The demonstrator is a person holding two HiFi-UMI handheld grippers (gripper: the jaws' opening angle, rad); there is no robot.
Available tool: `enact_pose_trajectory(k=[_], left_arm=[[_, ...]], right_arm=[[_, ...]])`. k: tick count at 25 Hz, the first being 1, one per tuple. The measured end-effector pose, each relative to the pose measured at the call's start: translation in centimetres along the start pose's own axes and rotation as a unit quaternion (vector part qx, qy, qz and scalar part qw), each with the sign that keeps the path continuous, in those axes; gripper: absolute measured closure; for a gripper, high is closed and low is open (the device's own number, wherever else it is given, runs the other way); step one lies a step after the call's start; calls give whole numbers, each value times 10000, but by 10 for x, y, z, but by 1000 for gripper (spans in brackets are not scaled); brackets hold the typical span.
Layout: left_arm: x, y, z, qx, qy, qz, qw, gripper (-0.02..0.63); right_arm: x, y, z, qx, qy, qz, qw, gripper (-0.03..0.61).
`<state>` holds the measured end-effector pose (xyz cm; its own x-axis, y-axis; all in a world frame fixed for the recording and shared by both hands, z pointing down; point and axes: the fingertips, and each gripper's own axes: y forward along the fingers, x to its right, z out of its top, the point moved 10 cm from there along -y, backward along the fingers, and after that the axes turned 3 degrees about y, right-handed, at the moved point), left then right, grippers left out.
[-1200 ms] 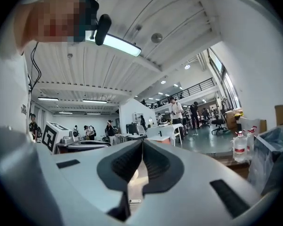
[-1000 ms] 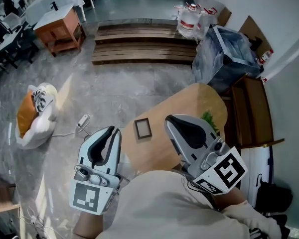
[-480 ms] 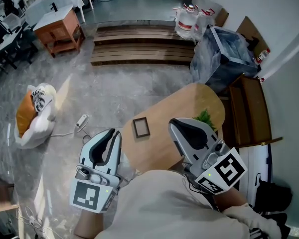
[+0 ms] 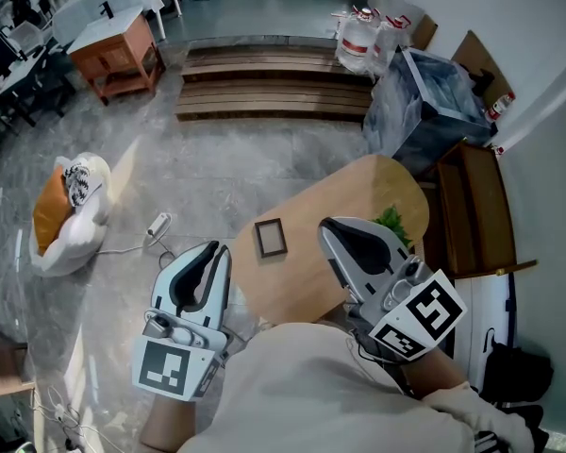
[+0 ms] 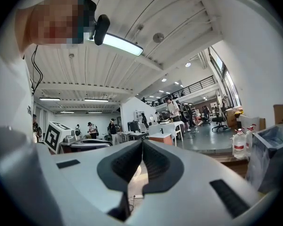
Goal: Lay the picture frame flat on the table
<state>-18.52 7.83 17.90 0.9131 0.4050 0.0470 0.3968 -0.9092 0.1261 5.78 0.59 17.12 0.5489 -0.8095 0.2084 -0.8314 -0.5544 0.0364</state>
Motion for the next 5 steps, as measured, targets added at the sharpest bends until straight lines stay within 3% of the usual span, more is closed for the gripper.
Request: enact_pose_trajectory(k=[5], left_arm=[[-9,-6,3,262,-77,98,9996,578]], right_arm=[[-4,4,-4,-41,15,-54,10000,580]])
